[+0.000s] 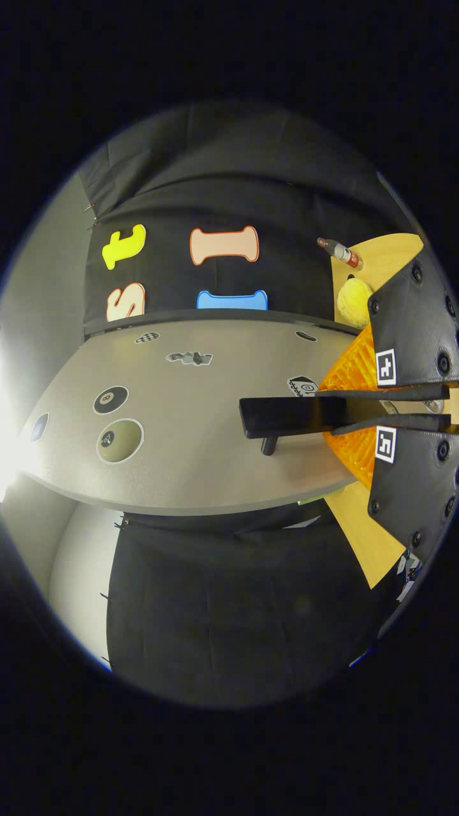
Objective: Open the shoe cabinet door, grab the shoes and put them into the shoe cabinet, then close the shoe cabinet door.
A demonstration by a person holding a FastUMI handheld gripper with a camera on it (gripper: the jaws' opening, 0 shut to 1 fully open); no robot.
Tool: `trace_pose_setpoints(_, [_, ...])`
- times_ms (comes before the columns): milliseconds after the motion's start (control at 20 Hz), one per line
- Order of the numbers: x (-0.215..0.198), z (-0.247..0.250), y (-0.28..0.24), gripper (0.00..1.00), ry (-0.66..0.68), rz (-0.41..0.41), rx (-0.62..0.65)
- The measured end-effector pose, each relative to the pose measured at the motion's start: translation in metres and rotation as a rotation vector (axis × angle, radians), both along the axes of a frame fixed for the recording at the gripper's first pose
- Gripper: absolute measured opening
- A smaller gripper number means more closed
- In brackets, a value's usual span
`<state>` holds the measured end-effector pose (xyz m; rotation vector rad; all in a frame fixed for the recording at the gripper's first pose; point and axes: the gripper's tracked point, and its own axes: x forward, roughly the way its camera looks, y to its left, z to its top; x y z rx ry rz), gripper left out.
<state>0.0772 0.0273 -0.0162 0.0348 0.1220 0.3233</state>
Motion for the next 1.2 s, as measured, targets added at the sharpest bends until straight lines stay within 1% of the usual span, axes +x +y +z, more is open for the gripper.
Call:
trace_pose_setpoints(150, [-0.002, -0.001, -0.016, 0.09, 0.01, 0.002, 0.024])
trace_pose_setpoints(300, [0.002, 0.0, -0.035, 0.09, 0.001, -0.039, 0.06])
trace_pose_setpoints(450, [0.011, -0.001, -0.058, 0.08, -0.01, -0.075, 0.052])
trace_pose_setpoints(500, [0.006, 0.0, -0.051, 0.06, 0.005, -0.031, 0.09])
trace_pose_setpoints(550, [0.002, 0.0, -0.038, 0.07, 0.023, 0.027, 0.138])
trace_pose_setpoints(600, [-0.002, 0.003, -0.03, 0.07, 0.023, 0.063, 0.155])
trace_pose_setpoints(650, [-0.002, 0.006, -0.029, 0.08, 0.008, 0.072, 0.129])
trace_pose_setpoints(750, [0.001, 0.004, -0.051, 0.08, -0.021, 0.024, 0.048])
trace_pose_setpoints(800, [0.004, -0.001, -0.052, 0.08, -0.021, 0.017, 0.038])
trace_pose_setpoints(850, [0.0, -0.006, -0.051, 0.07, 0.005, 0.018, 0.059])
trace_pose_setpoints(900, [-0.006, -0.007, -0.045, 0.1, 0.034, 0.007, 0.094])
trace_pose_setpoints(1000, [-0.015, -0.01, -0.044, 0.12, 0.084, -0.041, 0.166])
trace_pose_setpoints(1150, [-0.024, -0.008, -0.049, 0.31, 0.118, -0.173, 0.239])
trace_pose_setpoints(1200, [-0.028, -0.005, -0.047, 0.31, 0.114, -0.2, 0.256])
